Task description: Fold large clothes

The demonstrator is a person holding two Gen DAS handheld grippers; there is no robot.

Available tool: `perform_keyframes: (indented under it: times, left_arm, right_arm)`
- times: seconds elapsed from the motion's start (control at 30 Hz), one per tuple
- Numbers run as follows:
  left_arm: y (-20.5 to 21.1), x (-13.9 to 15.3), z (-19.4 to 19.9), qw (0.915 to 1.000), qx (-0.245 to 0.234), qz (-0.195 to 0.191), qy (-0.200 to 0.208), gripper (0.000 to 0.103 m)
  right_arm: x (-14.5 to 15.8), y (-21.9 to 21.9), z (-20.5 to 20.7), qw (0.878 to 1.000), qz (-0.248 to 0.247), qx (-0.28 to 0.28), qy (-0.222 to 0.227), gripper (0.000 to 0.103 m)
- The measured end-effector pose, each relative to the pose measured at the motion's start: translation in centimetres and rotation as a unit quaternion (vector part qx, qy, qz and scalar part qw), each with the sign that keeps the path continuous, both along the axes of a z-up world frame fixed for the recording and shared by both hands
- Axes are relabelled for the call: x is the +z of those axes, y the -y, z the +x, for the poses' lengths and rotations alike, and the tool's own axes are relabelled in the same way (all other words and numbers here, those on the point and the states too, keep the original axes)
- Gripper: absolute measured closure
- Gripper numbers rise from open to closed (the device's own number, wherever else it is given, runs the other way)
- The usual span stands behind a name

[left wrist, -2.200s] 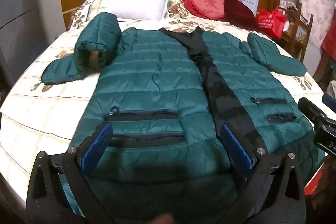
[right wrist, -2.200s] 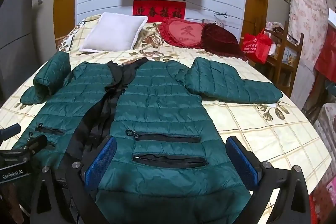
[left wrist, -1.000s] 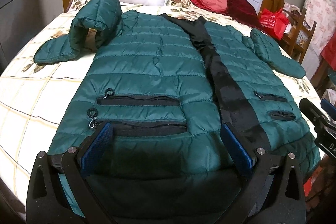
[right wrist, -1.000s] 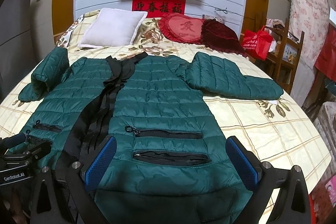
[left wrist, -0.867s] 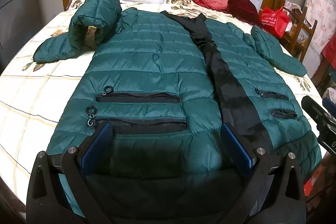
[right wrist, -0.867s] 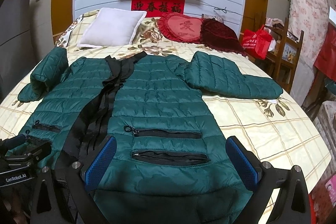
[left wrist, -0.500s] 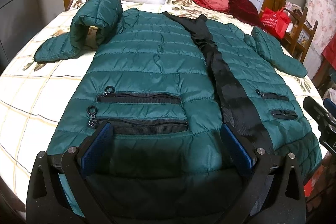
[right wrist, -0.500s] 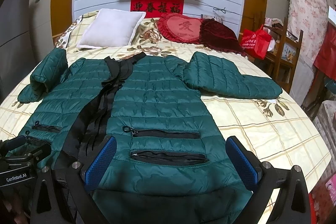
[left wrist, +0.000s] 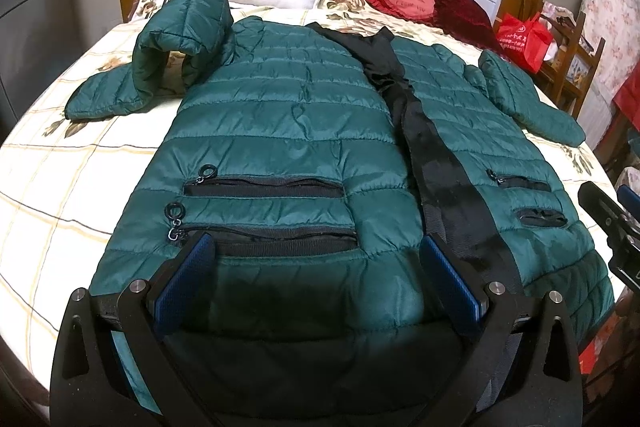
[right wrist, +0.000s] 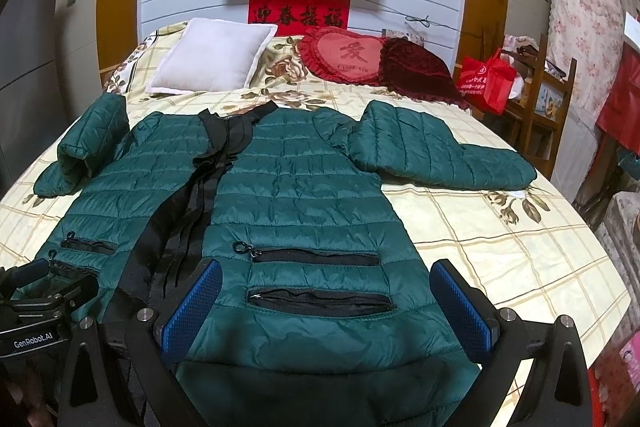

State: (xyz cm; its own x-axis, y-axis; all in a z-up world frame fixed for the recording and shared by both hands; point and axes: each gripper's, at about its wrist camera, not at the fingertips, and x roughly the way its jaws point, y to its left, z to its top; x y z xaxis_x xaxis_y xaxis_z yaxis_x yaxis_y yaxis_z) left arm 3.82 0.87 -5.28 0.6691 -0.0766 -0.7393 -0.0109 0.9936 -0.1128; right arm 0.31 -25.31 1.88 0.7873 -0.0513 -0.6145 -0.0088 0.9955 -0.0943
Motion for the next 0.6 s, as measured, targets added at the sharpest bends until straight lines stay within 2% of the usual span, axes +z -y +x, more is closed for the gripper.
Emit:
perform_keyframes:
  times: [0.6]
  left_arm:
    - [0.18, -0.16, 0.04, 1.0, 0.0, 0.004, -0.001, 0.0]
  right_arm:
    - [0.02, -0.02, -0.04, 1.0, 0.007, 0.0, 0.007, 0.0]
